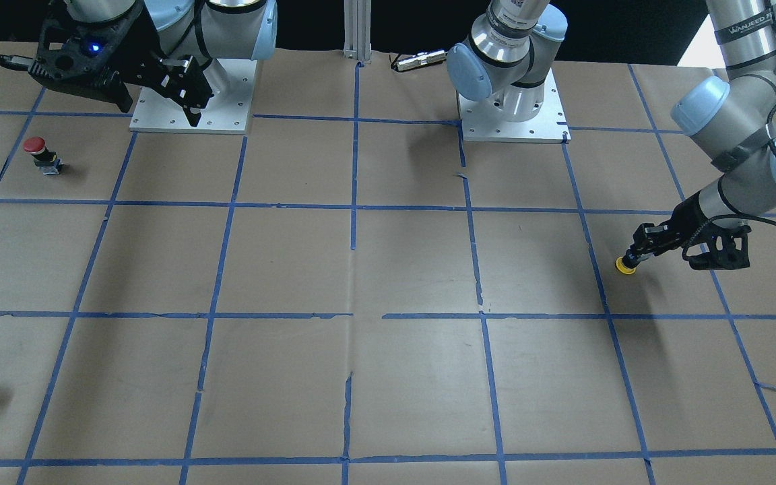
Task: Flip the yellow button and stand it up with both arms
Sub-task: 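Lift the yellow button with the left gripper and carry it toward the right gripper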
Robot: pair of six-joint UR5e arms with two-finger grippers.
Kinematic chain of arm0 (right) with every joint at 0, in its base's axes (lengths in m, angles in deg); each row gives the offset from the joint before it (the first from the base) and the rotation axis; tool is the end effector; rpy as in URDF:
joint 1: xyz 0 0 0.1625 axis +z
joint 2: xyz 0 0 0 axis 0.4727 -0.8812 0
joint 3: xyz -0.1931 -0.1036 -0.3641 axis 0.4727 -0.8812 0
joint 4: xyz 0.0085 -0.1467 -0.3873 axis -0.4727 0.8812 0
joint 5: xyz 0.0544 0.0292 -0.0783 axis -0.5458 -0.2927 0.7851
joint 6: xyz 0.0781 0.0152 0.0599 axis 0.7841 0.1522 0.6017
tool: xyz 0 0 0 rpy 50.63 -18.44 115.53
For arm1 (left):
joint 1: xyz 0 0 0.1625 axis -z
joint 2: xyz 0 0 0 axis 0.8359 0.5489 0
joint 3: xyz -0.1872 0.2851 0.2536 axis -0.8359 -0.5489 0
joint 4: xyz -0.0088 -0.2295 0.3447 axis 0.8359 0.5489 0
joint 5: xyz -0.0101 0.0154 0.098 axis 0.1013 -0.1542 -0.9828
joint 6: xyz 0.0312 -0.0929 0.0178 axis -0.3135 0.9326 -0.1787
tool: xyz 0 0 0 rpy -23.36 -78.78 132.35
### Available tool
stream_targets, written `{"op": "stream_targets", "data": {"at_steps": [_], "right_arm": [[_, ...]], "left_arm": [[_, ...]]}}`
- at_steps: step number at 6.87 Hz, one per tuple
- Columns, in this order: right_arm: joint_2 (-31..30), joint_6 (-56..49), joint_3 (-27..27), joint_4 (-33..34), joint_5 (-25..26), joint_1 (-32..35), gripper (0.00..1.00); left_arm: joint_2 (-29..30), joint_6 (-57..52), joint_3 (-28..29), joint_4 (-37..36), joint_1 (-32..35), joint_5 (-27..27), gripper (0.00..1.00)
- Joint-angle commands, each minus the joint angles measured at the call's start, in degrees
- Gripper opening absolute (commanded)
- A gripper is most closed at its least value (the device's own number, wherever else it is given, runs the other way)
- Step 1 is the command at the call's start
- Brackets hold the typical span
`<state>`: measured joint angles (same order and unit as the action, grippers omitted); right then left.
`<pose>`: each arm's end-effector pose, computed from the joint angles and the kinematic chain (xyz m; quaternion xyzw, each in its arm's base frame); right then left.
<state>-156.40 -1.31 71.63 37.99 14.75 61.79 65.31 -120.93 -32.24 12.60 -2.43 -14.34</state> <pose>0.1314 -0.4260 0.5015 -0.0992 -0.9939 -0.0469 0.0140 0.1759 -0.4733 0.2329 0.0260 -0.9962 -0.0679 0.0475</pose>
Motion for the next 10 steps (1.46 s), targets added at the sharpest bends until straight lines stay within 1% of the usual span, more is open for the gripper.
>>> {"op": "stream_targets", "data": {"at_steps": [1,2,3,4,5,6,7,8,9,10], "right_arm": [[0.15,0.06,0.09,0.03,-0.02,0.0,1.0],[0.15,0.06,0.09,-0.05,-0.02,0.0,1.0],[0.06,0.14,0.09,-0.05,-0.11,0.0,1.0],[0.15,-0.03,0.09,-0.14,-0.02,0.0,1.0],[0.23,0.23,0.09,-0.32,-0.02,-0.09,1.0],[0.67,-0.38,-0.34,0.2,-4.89,-0.96,1.0],[1.02,0.05,-0.43,0.56,-9.55,-2.27,1.0],[1.29,0.06,-0.87,0.21,-12.56,-4.63,1.0],[1.2,0.23,-1.05,0.21,-22.33,-7.18,1.0],[1.29,0.32,-1.4,0.12,-29.91,-9.29,1.0]], "left_arm": [[-2.79,-0.57,-0.17,8.97,3.19,14.17,0.14],[-3.24,-1.53,-0.35,13.2,5.9,24.63,0.14],[-4.11,-2.67,-1.57,14.98,10.54,36.48,0.14],[-4.21,-2.85,-2.45,15.08,14.33,46.96,0.14],[-4.3,-3.03,-3.77,15.17,17.06,61.16,0.14],[-4.38,-2.94,-5.69,15.17,20.05,74.35,0.14],[-4.47,-3.03,-7.8,15.09,21.56,82.66,0.14],[-4.65,-2.86,-10.17,15.09,23.14,90.4,0.14],[-4.65,-2.25,-10.46,15.09,25.77,95.09,0.14],[-4.39,-1.89,-10.46,15.0,29.27,100.62,0.14]]}}
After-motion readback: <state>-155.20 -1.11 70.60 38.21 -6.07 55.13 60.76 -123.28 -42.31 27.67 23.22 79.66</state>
